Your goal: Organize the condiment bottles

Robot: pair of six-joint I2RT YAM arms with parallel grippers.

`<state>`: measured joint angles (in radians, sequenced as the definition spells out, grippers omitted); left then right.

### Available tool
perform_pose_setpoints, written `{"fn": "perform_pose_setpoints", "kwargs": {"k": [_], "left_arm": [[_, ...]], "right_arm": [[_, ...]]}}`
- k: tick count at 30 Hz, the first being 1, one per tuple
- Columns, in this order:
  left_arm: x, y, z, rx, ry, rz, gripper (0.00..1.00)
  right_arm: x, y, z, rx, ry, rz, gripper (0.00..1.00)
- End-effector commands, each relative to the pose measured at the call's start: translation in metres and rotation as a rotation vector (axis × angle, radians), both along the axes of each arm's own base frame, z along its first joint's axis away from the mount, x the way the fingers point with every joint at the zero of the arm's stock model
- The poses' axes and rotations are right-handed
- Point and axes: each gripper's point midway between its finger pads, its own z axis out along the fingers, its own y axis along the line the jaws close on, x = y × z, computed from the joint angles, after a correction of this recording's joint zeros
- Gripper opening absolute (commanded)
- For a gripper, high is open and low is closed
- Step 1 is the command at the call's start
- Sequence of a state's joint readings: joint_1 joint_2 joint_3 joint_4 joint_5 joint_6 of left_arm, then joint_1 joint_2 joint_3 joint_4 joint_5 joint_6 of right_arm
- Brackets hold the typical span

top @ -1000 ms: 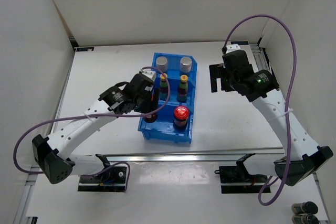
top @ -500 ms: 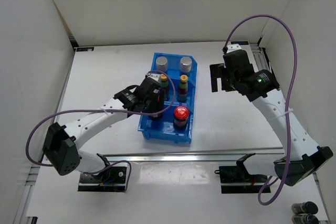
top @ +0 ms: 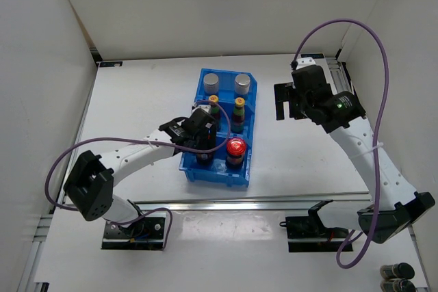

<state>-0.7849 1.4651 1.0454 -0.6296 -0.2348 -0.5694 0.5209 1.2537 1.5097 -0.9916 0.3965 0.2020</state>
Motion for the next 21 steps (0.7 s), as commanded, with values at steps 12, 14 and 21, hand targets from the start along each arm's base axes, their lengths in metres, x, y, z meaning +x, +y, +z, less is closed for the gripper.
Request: {"fn": "perform_pose_setpoints", "kwargs": {"k": [12,14,21], "left_arm": [[0.017,-0.02,0.068,-0.074,-0.186,0.002,1.0],[0.023,-0.023,0.089,-0.089,-0.221,0.003,1.0],[0.032,-0.032,0.178,-0.155,-0.381,-0.073,1.0]], "right_arm": [[0.006,-0.008,0.018,0.02,-0.071,-0.071,0.99],[0.006,-0.007,0.018,0.028,-0.071,-0.078,0.99],[0.005,-0.003,0.037,0.093,-0.144,-0.06,0.99]]}}
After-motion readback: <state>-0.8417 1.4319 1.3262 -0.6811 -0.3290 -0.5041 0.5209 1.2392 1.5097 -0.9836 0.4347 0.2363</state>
